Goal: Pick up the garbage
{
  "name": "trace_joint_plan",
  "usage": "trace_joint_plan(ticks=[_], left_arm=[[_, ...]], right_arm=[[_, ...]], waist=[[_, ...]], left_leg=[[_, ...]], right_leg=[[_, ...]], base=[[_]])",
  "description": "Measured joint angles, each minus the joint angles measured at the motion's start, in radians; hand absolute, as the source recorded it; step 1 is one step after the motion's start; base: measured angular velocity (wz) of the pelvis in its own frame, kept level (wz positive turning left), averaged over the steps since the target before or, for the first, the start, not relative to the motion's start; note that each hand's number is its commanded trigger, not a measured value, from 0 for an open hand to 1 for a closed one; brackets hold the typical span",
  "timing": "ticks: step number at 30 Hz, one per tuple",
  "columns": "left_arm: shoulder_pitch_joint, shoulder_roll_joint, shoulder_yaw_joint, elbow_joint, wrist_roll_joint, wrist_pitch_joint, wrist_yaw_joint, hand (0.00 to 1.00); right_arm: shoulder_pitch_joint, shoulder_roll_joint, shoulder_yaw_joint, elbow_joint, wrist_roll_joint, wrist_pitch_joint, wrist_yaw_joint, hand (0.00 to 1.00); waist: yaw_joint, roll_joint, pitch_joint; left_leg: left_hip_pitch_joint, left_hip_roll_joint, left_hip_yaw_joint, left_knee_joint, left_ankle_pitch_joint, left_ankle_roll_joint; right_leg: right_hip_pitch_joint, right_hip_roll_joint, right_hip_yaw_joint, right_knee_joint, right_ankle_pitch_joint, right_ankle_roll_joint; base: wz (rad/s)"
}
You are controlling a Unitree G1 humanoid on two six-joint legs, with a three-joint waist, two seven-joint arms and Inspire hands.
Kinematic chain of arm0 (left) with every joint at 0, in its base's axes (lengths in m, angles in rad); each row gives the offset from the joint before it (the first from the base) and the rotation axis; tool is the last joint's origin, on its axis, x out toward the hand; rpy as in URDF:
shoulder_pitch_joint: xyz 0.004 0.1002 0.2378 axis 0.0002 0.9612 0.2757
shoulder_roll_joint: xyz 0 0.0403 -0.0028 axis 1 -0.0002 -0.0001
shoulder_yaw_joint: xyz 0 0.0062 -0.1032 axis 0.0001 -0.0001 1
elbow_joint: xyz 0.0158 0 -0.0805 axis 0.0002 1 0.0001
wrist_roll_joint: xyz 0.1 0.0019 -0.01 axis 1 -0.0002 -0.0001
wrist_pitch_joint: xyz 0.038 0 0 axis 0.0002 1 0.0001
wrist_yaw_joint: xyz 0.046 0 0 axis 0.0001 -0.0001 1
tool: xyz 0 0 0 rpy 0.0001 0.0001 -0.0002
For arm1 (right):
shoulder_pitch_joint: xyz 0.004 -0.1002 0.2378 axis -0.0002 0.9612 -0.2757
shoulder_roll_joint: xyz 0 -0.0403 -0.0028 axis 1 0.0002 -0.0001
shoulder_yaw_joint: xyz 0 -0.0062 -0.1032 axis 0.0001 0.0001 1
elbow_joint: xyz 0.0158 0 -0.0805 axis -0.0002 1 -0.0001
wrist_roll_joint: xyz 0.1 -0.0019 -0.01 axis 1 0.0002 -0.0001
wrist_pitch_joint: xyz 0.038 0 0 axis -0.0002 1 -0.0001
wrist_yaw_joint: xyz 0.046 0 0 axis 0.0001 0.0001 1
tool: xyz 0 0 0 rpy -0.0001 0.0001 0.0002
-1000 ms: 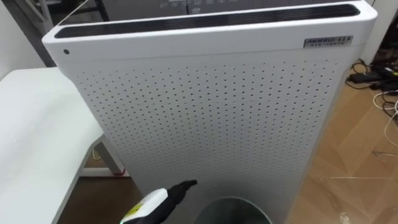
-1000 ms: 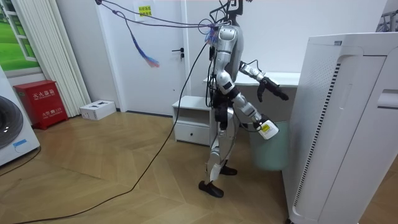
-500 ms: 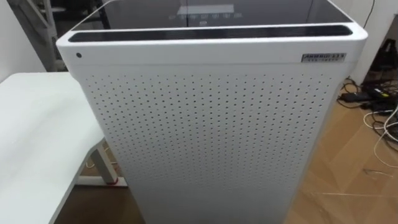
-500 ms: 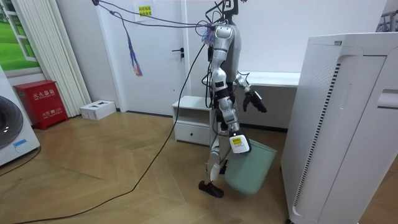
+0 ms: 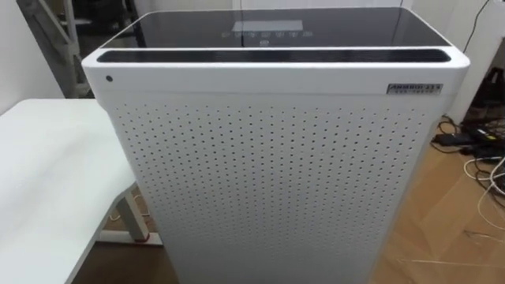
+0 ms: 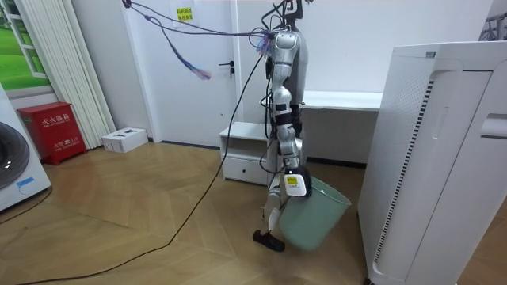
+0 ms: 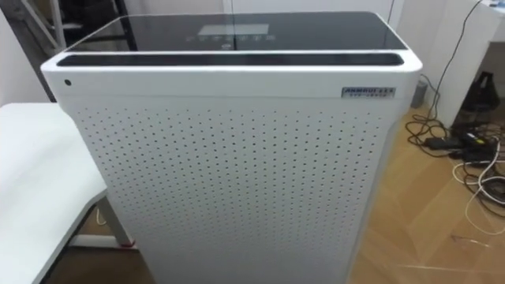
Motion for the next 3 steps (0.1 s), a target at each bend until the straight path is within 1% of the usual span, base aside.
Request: trace_joint_plan(ticks=[3], left_arm=[[-0.008,-0.009,0.001,0.002,-0.002,0.007,-0.014,0.00]], right_arm=[[0.000,0.002,-0.017,0.000,0.000,0.008,0.000,1.00]], waist=[[0.000,0.004,0.0021]], left_leg=[[-0.001,0.001,0.000,0.008,-0.002,0.000]], right_leg=[[0.000,0.001,0.010,-0.001,-0.001,0.001]], base=[[-0.01]])
